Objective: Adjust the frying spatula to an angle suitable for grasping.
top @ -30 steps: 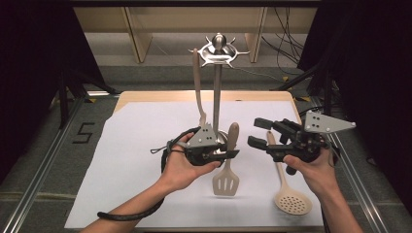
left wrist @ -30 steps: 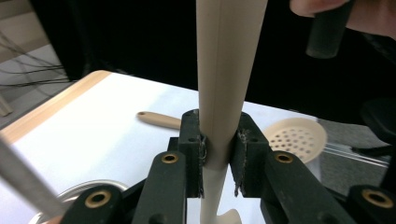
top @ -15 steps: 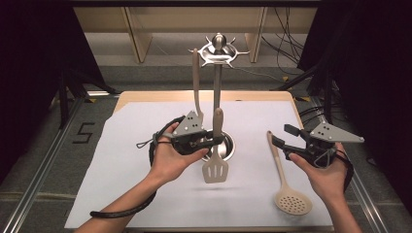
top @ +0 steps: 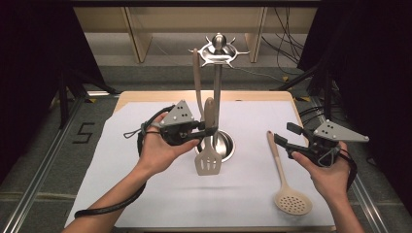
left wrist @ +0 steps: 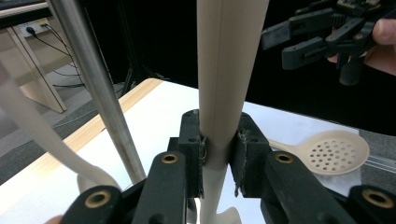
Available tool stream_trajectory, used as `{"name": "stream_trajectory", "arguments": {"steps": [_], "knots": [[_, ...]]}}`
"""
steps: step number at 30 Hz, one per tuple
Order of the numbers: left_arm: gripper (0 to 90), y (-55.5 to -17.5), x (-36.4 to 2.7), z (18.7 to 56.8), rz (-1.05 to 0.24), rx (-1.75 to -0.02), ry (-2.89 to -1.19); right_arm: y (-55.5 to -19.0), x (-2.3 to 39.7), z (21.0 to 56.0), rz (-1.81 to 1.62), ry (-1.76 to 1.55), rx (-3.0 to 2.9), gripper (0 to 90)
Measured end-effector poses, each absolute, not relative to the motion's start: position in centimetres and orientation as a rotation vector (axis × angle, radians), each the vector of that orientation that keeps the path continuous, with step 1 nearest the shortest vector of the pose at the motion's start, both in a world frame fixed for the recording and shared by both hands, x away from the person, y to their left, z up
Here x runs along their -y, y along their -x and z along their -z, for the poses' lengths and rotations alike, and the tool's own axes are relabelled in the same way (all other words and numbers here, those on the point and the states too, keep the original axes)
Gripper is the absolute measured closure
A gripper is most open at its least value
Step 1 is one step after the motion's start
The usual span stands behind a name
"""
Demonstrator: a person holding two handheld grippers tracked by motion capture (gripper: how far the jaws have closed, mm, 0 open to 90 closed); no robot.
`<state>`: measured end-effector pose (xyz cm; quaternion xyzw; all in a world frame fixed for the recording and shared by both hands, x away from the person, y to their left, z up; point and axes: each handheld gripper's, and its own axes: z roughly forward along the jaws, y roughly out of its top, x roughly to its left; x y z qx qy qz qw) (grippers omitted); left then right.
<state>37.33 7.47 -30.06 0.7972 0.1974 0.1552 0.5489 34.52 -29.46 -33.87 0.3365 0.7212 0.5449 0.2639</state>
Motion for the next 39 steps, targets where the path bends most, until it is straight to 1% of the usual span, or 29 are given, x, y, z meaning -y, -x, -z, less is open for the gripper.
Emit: {"name": "stream_trajectory", "arguments": {"steps": [24,29,39], "knots": [[75.3,-38.7,-8.8,27.9,-0.330,-0.414,-1.907,-34.4,29.3,34.1,-1.452,-0.900,-1.992,39.0],[75.3,-39.1,-9.0,27.5,-0.310,-0.392,-1.910,-34.2,29.2,34.1,-1.459,-0.943,-2.004,39.0],[75.3,-39.6,-8.7,27.1,-0.300,-0.391,-1.913,-34.3,29.1,34.1,-1.465,-0.910,-2.005,39.0]]}}
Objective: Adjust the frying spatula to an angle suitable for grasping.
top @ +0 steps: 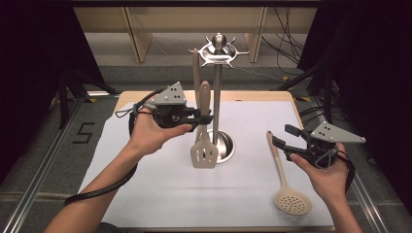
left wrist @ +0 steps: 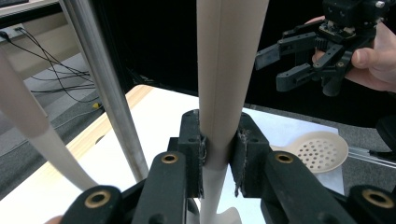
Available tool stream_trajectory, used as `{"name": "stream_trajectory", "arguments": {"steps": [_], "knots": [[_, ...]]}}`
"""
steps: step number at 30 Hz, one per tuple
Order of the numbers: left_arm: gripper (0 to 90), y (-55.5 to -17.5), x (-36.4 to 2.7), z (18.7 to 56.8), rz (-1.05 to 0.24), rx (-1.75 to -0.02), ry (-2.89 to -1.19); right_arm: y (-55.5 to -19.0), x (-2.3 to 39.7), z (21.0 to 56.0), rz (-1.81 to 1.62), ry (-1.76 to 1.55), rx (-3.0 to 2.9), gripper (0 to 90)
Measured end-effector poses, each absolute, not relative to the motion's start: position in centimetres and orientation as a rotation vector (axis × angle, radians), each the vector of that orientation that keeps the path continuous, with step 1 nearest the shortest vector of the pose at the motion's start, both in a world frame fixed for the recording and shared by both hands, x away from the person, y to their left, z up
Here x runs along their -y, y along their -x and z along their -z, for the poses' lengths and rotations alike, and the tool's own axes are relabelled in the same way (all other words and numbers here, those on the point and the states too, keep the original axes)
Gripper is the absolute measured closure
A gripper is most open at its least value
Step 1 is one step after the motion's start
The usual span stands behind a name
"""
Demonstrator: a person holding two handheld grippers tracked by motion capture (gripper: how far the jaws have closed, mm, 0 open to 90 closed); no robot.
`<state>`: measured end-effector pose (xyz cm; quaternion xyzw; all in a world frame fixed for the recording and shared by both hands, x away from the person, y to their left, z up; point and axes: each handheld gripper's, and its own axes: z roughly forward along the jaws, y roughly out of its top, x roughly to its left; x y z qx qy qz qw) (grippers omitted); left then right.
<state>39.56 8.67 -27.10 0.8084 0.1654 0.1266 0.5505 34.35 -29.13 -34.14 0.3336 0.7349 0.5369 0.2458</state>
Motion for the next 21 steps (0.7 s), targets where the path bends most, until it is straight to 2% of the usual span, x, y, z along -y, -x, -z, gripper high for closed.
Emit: {"name": "stream_trajectory", "arguments": {"steps": [12,21], "knots": [[75.3,-40.6,-8.4,26.3,-0.292,-0.408,-1.910,-34.3,29.0,34.1,-1.454,-0.906,-2.004,39.0],[75.3,-40.4,-6.8,25.8,-0.305,-0.408,-1.919,-34.1,28.7,34.1,-1.467,-0.931,-2.013,39.0]]}}
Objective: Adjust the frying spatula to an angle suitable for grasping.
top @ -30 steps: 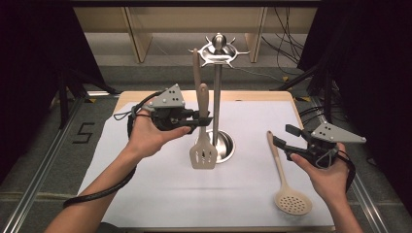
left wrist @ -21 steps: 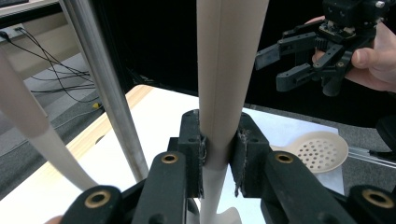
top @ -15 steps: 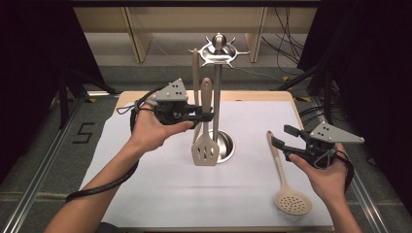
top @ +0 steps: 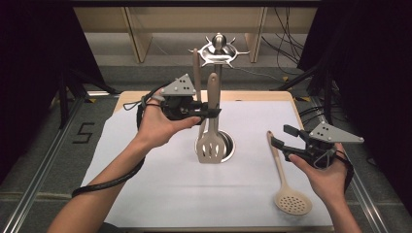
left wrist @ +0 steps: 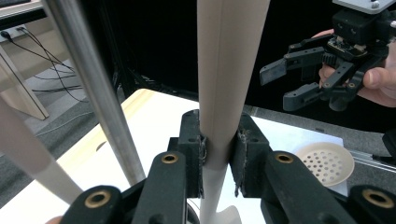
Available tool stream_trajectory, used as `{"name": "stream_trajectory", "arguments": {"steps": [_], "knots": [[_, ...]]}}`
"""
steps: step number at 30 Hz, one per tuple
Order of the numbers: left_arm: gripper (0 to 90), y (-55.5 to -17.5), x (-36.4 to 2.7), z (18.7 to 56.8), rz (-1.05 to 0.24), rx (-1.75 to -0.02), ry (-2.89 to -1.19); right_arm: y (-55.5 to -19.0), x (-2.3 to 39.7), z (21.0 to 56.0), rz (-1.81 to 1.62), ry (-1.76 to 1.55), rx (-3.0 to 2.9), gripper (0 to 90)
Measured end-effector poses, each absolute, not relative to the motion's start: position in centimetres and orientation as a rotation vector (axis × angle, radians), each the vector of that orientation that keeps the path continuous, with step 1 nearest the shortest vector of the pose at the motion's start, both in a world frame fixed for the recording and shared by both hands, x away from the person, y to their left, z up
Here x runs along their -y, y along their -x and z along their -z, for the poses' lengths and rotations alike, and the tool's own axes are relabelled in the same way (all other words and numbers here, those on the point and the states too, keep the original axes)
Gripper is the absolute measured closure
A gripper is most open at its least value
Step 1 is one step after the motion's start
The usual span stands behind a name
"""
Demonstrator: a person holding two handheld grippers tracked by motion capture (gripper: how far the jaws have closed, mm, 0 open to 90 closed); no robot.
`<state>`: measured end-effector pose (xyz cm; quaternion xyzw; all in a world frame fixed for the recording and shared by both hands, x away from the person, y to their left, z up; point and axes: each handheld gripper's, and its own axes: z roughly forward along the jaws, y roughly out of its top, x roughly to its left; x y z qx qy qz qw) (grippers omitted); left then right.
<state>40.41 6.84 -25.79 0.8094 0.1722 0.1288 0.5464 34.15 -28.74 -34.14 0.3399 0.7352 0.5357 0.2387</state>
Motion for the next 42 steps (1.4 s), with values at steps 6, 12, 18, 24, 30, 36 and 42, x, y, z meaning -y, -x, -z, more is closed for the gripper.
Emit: {"name": "stream_trajectory", "arguments": {"steps": [6,12,18,24,30,36,42], "knots": [[75.3,-40.7,-7.2,25.7,-0.298,-0.418,-1.917,-34.4,29.0,34.2,-1.452,-0.874,-1.983,39.0],[75.3,-41.1,-8.8,25.7,-0.289,-0.444,-1.922,-34.3,28.8,34.2,-1.468,-0.908,-2.002,39.0],[75.3,-41.9,-9.7,25.7,-0.252,-0.435,-1.929,-34.5,28.7,34.2,-1.457,-0.884,-2.008,39.0],[75.3,-43.0,-10.0,25.6,-0.215,-0.418,-1.935,-34.4,28.6,34.2,-1.461,-0.895,-2.016,39.0],[75.2,-43.4,-9.9,25.6,-0.197,-0.419,-1.946,-34.4,28.7,34.3,-1.471,-0.904,-2.012,39.0],[75.2,-43.7,-9.9,25.4,-0.181,-0.418,-1.955,-34.4,28.7,34.2,-1.464,-0.902,-1.987,39.0],[75.1,-44.0,-9.9,25.4,-0.165,-0.407,-1.962,-34.6,28.7,34.3,-1.466,-0.882,-2.006,38.9]]}}
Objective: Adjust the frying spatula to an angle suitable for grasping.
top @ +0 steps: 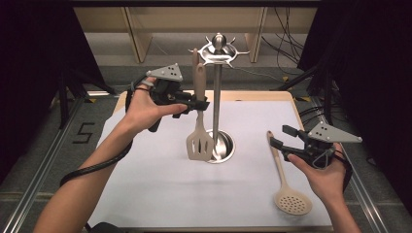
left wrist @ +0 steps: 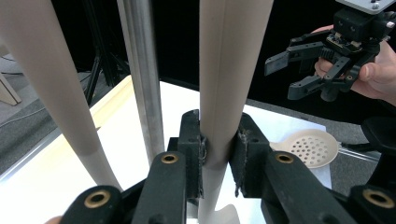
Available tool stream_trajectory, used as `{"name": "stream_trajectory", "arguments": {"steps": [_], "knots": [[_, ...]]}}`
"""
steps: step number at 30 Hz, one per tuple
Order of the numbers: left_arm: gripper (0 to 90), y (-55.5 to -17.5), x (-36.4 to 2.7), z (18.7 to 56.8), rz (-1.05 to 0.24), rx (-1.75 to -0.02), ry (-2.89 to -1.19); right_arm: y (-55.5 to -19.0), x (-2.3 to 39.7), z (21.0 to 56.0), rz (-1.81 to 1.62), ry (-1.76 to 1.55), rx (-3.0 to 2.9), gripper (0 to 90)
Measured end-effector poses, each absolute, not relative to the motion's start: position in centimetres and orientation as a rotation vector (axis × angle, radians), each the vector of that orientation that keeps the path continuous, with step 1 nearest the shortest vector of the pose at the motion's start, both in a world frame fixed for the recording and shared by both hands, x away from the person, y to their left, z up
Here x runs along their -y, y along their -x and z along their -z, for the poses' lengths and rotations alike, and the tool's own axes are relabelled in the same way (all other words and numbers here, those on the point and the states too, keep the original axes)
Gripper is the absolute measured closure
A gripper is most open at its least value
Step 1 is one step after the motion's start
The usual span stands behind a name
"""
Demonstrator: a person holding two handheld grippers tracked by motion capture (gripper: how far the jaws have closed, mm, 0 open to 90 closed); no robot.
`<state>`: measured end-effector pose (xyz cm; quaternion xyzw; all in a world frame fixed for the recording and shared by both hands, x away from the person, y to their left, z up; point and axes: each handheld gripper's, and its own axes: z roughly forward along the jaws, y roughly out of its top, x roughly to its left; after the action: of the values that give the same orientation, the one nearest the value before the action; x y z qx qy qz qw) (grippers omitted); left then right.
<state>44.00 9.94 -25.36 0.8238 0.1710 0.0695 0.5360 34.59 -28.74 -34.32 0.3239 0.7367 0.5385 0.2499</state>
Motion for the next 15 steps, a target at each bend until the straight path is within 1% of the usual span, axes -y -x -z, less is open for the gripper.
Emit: {"name": "stream_trajectory", "arguments": {"steps": [10,15], "knots": [[75.1,-44.37,-9.61,25.25,-0.147,-0.400,-1.979,-34.29,28.58,34.33,-1.462,-0.934,-2.017,38.9],[75.3,-44.31,-9.32,25.18,-0.148,-0.395,-1.990,-34.53,28.83,34.32,-1.455,-0.884,-1.999,39.0]]}}
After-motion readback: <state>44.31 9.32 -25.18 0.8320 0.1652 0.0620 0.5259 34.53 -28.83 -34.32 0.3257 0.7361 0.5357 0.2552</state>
